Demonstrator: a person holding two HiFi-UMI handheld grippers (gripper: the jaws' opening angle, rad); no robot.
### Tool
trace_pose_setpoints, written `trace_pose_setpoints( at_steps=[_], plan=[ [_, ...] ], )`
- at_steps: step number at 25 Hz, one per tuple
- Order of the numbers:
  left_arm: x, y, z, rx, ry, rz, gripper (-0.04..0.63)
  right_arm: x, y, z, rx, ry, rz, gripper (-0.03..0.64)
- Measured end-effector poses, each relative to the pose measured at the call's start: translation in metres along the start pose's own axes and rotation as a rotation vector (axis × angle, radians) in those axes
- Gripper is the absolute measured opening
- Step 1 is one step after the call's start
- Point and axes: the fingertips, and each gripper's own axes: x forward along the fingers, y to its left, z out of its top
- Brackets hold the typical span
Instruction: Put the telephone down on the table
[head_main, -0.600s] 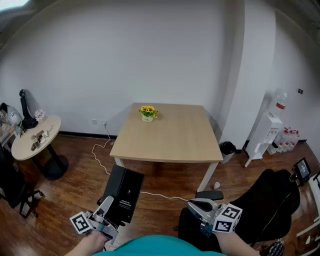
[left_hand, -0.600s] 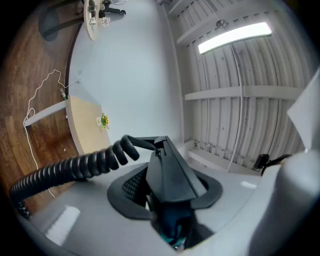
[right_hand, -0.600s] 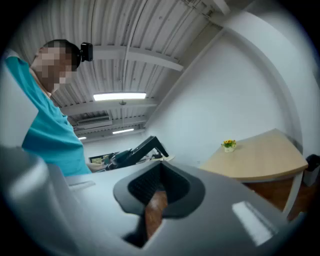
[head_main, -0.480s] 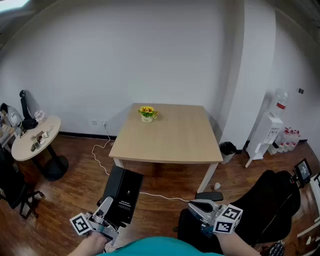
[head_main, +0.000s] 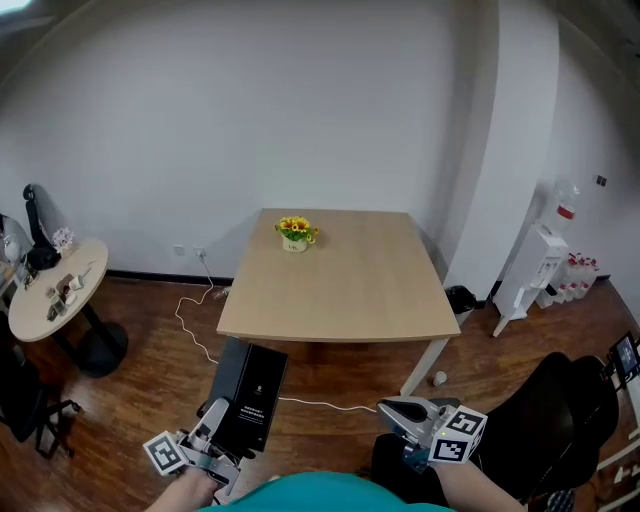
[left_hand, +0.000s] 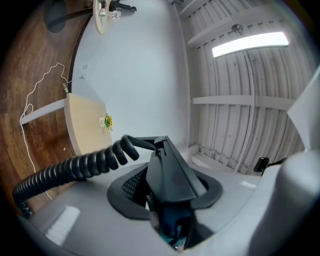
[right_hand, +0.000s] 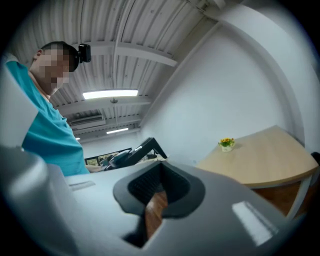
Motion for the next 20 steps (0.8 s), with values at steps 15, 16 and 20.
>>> trace_pose_setpoints(
  at_steps=[15,16,20],
  plan=[
    [0.131,0.109,0.135,-0.044,0.098,0.033,0.173,0.149,-0.131,0.054,0.069,-0.026,-0.083,0.002],
    [0.144,0.117,0.136,-0.041,0.094,0.037,0.173,0.15,-0.146,0.058,0.073,-0.029,-0.081,0.002],
    [0.204,0.143,0.138,-0.006,0.064,0.031,0.173,0.157,-0.212,0.08,0.042,-0.027,-0.038,0.002]
  ],
)
